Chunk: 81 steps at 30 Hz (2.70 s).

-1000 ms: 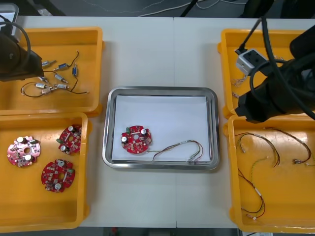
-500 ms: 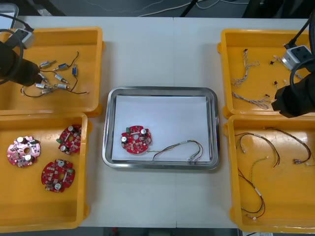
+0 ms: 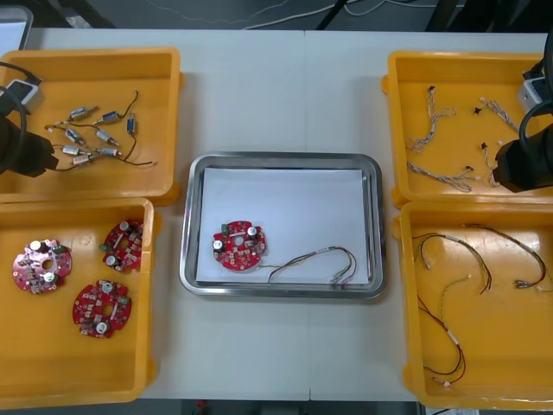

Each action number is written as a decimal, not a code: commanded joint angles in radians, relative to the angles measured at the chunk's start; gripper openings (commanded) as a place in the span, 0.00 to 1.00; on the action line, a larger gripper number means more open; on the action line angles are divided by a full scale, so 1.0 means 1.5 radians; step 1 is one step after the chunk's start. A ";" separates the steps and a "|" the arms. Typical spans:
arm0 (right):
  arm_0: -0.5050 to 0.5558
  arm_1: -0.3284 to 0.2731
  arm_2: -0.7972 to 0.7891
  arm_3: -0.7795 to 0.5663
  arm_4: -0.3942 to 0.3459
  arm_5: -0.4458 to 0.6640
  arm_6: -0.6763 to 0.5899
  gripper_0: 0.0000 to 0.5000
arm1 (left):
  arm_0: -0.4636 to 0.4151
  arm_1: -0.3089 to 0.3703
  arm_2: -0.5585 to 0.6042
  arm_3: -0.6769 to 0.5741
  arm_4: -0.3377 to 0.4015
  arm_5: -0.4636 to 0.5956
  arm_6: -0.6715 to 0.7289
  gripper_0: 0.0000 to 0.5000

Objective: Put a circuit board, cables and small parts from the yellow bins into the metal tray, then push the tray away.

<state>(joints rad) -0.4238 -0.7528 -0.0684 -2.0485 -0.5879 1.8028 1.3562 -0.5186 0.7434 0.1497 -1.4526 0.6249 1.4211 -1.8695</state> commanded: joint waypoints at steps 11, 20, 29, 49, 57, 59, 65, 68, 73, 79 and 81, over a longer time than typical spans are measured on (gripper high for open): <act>-0.086 -0.021 0.026 0.124 -0.015 -0.063 0.025 1.00 | 0.001 0.002 0.009 0.030 -0.036 -0.087 0.012 1.00; -0.161 -0.021 0.109 0.264 -0.026 -0.149 0.163 1.00 | 0.001 -0.004 -0.013 0.041 -0.048 -0.110 0.020 0.87; -0.174 -0.021 0.168 0.307 -0.040 -0.186 0.261 1.00 | 0.002 -0.025 -0.017 0.042 -0.071 -0.109 0.028 0.87; -0.175 -0.004 0.200 0.417 -0.052 -0.271 0.219 1.00 | -0.001 -0.033 -0.015 0.040 -0.044 -0.048 0.059 0.00; -0.174 0.006 0.200 0.444 -0.050 -0.296 0.199 1.00 | -0.001 -0.016 0.021 -0.006 -0.028 0.073 0.071 0.00; -0.175 0.009 0.201 0.453 -0.051 -0.303 0.192 1.00 | -0.001 -0.014 0.031 -0.022 -0.027 0.105 0.079 0.00; -0.174 0.016 0.200 0.471 -0.055 -0.314 0.176 1.00 | -0.001 -0.006 0.038 -0.054 -0.023 0.162 0.100 0.00; -0.174 0.019 0.201 0.471 -0.058 -0.312 0.169 1.00 | -0.001 -0.006 0.038 -0.056 -0.020 0.164 0.107 0.00; -0.174 0.020 0.206 0.471 -0.063 -0.302 0.165 1.00 | -0.001 -0.006 0.039 -0.066 -0.020 0.163 0.117 0.00; -0.174 0.020 0.220 0.471 -0.064 -0.302 0.159 1.00 | -0.006 -0.006 0.038 -0.081 -0.021 0.161 0.124 0.00; -0.174 0.020 0.221 0.471 -0.063 -0.302 0.159 0.56 | -0.010 -0.006 0.038 -0.082 -0.021 0.157 0.127 0.00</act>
<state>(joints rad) -0.6508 -0.7342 0.2392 -1.3373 -0.6746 1.3449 1.6179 -0.5167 0.6865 0.1815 -1.5386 0.5859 1.6569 -1.7774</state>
